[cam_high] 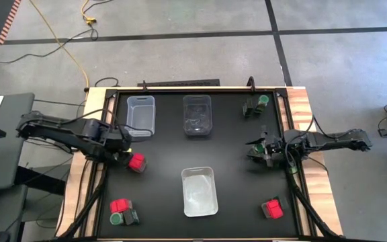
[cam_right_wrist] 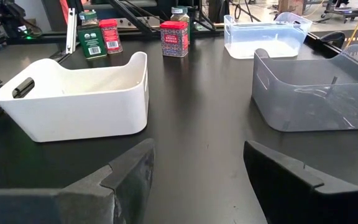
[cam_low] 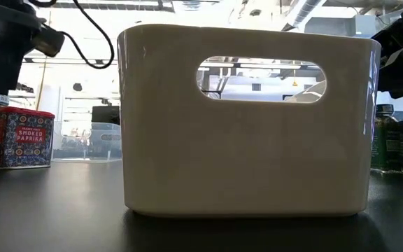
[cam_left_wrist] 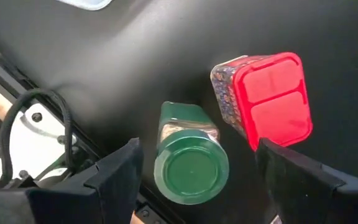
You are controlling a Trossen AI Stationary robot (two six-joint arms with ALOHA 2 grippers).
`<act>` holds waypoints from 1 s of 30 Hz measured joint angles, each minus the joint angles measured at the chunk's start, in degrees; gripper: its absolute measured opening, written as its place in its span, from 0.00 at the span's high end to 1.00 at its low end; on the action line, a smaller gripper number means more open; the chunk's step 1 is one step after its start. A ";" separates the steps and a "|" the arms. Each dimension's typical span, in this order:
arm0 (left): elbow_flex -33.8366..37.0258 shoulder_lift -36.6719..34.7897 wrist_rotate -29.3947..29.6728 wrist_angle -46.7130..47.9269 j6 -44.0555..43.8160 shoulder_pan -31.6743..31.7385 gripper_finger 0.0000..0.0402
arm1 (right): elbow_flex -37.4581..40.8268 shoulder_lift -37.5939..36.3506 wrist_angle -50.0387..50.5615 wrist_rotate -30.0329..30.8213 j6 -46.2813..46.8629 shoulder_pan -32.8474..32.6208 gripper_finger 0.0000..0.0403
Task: Sort spices by type
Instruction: Put the middle left green seasoning bottle into the transparent bin
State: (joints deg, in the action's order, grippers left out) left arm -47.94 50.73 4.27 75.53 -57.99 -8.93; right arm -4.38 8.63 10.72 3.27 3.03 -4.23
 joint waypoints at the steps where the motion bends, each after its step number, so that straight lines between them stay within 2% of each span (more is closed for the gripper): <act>1: 0.00 0.34 0.00 0.06 0.58 0.00 0.27 | 0.00 -0.01 0.00 0.00 0.00 0.00 0.31; 15: 1.42 4.84 -1.66 0.00 5.95 -0.11 0.27 | 0.00 0.01 0.00 0.00 0.00 0.00 0.31; 30: 1.47 4.89 -2.56 0.99 6.36 -0.15 0.27 | -0.02 -0.01 0.00 0.00 0.00 0.00 0.31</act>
State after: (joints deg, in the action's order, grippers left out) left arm -46.48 55.61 1.72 76.52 -51.64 -9.08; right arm -4.40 8.62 10.72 3.27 3.03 -4.23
